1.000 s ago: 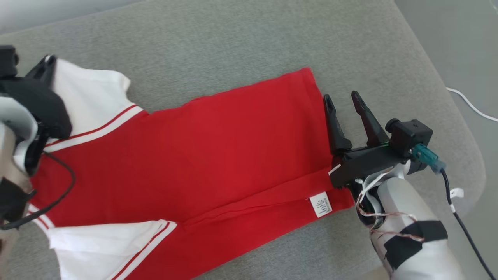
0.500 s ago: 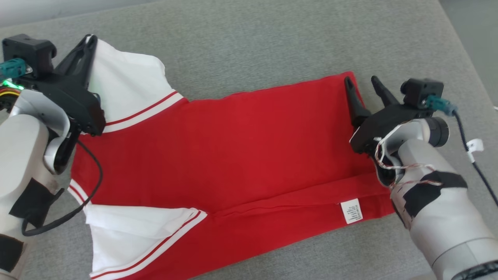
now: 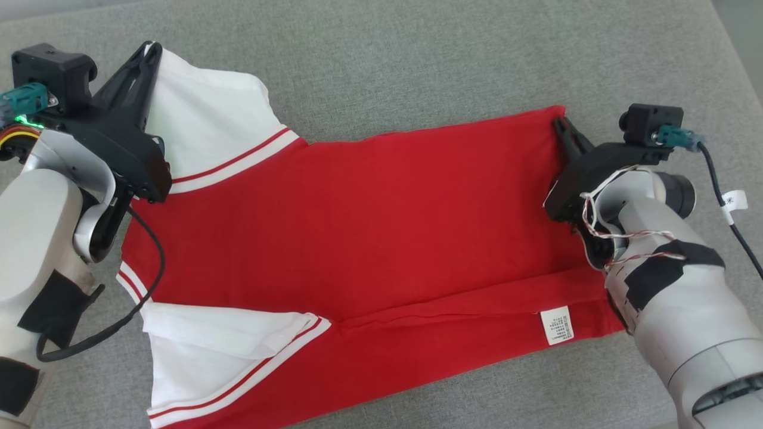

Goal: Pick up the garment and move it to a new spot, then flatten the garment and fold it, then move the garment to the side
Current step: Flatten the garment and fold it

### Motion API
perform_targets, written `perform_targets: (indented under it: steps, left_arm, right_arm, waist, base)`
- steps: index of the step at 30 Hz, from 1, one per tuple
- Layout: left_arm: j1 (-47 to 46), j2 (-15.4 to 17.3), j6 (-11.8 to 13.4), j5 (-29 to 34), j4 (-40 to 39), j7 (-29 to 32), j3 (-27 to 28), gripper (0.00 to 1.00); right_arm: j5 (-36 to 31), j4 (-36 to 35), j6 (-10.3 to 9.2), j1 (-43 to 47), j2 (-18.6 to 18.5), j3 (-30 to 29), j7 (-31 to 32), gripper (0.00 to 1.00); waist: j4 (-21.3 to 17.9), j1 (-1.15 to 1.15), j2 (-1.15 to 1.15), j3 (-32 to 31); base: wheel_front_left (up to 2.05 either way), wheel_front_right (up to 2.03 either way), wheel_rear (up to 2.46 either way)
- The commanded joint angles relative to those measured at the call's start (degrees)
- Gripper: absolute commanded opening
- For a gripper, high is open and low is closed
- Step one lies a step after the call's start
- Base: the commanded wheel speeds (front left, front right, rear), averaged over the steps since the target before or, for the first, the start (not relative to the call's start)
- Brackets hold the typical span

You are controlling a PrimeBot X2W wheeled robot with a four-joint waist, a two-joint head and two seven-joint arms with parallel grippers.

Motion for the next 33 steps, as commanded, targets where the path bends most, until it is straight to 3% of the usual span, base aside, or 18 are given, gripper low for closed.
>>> perform_targets:
  steps: [1,10,16,22,33]
  left_arm:
    - [-0.6,0.3,0.3,0.0,-0.3,0.0,0.0,0.0]
    - [-2.1,1.8,1.9,-0.5,0.2,-4.3,2.6,0.0]
    - [2.5,0.1,1.3,-1.0,-1.0,-6.8,1.0,0.0]
    - [10.7,-0.3,1.7,-0.9,-5.5,-9.8,-0.3,0.0]
    - [32.2,-2.8,7.5,-3.1,-20.2,-11.7,1.2,0.0]
  right_arm:
    - [0.6,0.6,-0.14,-1.0,-0.3,0.3,-0.5,0.0]
    - [-0.3,2.7,-0.14,-5.1,-1.9,1.4,-6.6,0.0]
    - [0.4,0.9,-0.14,-1.2,-2.9,3.0,-7.5,0.0]
    - [0.7,-6.6,-0.14,5.3,-5.1,2.9,-7.6,0.0]
    - [-0.1,-19.6,-0.14,20.9,-7.5,-4.5,-7.6,0.0]
  waist:
    - [0.2,0.0,0.0,0.5]
    - [1.9,0.0,0.0,0.1]
    - [3.4,0.0,0.0,-2.7]
    - [4.4,0.0,0.0,-5.8]
    - [7.3,0.0,0.0,-9.8]
  base:
    - [0.0,0.0,0.0]
    - [0.0,0.0,0.0]
    - [0.0,0.0,0.0]
    - [0.0,0.0,0.0]
    - [0.0,0.0,0.0]
